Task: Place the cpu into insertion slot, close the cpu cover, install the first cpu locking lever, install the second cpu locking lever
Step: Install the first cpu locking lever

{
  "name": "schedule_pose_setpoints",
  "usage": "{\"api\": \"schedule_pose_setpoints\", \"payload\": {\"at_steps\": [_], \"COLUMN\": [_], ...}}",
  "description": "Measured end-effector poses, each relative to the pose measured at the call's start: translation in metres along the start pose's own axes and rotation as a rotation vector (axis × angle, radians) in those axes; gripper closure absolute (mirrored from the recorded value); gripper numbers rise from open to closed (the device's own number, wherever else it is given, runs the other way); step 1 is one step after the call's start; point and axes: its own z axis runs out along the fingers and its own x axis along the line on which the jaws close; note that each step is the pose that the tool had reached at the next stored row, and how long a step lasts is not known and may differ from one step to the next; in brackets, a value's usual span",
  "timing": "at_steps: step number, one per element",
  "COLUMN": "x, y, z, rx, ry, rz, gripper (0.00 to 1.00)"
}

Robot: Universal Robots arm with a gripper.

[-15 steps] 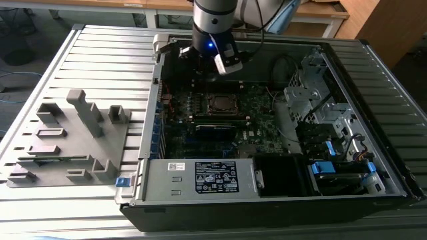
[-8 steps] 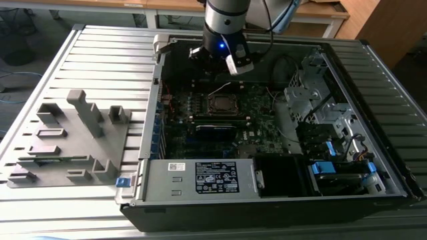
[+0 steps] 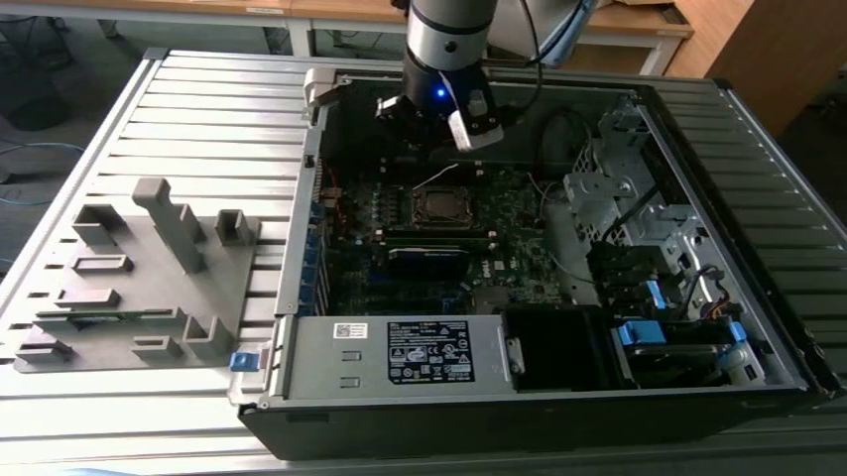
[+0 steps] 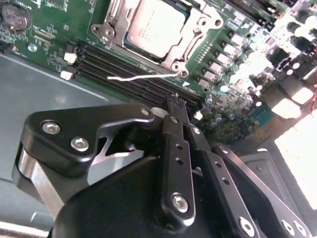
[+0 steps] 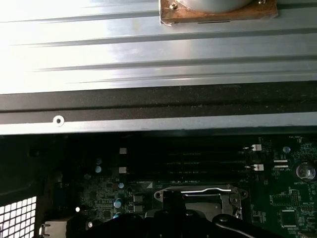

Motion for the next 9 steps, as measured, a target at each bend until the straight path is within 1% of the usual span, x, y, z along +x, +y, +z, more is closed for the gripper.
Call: {"api": "schedule_pose_setpoints", "payload": {"at_steps": [2,7,8,9], "x": [-0.0001,-0.0002,-0.0006,-0.0017], "y": [-0.0003,-0.0010,-0.0011,-0.0012], "z": [0.0015,0.0053,0.0060,0.0066], "rx": [-0.0004,-0.0014,-0.0017,-0.0014], "ry": [-0.0084,-0.0318,-0.0333,-0.0334], "rz": [-0.002,-0.006,-0.007,-0.007], "gripper": [0.89,0.89,0.89,0.89]}}
